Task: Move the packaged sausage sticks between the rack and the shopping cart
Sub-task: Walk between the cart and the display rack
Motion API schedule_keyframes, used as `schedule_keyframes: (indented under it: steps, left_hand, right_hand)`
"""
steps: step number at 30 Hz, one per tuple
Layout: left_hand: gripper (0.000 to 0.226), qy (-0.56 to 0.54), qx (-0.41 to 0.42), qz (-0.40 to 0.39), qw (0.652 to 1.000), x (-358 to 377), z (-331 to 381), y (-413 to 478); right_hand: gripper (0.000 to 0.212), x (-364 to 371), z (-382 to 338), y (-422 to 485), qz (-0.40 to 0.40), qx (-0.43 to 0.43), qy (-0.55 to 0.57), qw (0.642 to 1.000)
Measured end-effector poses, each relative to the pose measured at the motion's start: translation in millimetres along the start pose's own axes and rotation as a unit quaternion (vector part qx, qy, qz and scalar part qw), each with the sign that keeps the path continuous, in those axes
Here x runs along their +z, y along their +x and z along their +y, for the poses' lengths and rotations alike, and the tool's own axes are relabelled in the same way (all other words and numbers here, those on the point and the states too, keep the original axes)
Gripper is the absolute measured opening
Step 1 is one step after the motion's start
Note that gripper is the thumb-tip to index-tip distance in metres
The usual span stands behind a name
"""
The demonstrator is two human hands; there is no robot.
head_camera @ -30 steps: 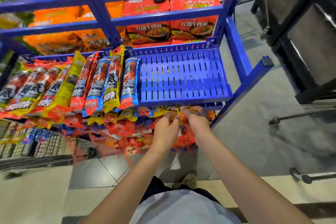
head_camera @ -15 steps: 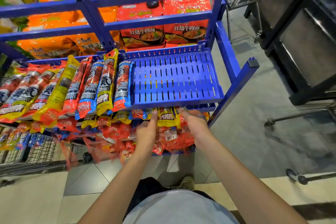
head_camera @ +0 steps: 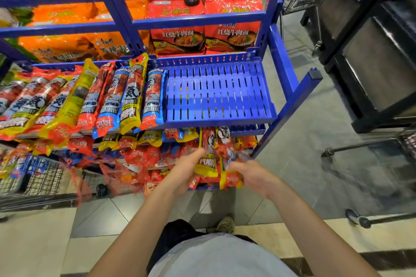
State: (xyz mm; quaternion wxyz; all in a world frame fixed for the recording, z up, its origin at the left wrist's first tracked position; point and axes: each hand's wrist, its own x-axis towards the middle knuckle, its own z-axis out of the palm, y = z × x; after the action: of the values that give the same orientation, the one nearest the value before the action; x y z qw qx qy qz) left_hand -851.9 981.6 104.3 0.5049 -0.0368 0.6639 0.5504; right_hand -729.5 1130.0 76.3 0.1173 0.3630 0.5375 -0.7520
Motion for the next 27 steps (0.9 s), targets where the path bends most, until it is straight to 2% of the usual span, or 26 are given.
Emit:
schedule_keyframes:
  steps: [3,5,6,9,10,11,12,15,18,20,22,25,27]
  left_hand:
    - [0.066,0.115,-0.047,0.028,0.992,-18,-29,1]
    - [0.077,0.149,-0.092,0.055,0.983,-26,-48,-6]
    - [0.075,0.159,-0.105,0.052,0.98,-31,-58,-12]
    - [0.032,0.159,-0.079,-0.02,0.984,-47,-87,-30]
    - [0.026,0.149,-0.054,-0.019,0.987,-57,-96,-34]
    - [0.029,0.143,-0.035,-0.005,0.989,-68,-105,-40]
    - [0.035,0.133,-0.023,0.003,0.991,-78,-112,-47]
    - [0.045,0.059,-0.053,0.06,0.995,-111,-139,-72]
    - [0.042,-0.007,-0.097,0.153,0.983,-150,-172,-95]
    - [0.053,-0.036,-0.108,0.202,0.973,-181,-202,-113]
    - [0.059,-0.069,-0.108,0.247,0.96,-211,-233,-131]
    - [0.046,-0.143,-0.098,0.301,0.937,-248,-271,-165]
    - [0.05,-0.208,-0.097,0.336,0.913,-271,-285,-192]
  right_hand:
    - [0.023,-7,31,-7,-0.037,0.037,-0.079,0.996]
    - [0.033,-7,53,-10,-0.029,0.072,-0.114,0.99]
    - [0.04,-7,61,-9,-0.024,0.095,-0.124,0.987]
    - [0.052,-1,81,-2,-0.053,0.133,-0.147,0.979]
    - [0.056,4,82,0,-0.074,0.148,-0.152,0.974]
    - [0.058,11,84,3,-0.098,0.163,-0.162,0.968]
    - [0.057,20,85,5,-0.121,0.178,-0.176,0.961]
    - [0.032,58,89,11,-0.152,0.197,-0.225,0.942]
    - [0.026,107,95,27,-0.165,0.197,-0.279,0.925]
    - [0.015,153,94,35,-0.192,0.185,-0.312,0.912]
    - [0.019,203,98,42,-0.205,0.163,-0.365,0.894]
    - [0.01,278,109,49,-0.225,0.118,-0.386,0.887]
    - [0.03,327,120,54,-0.234,0.104,-0.402,0.879]
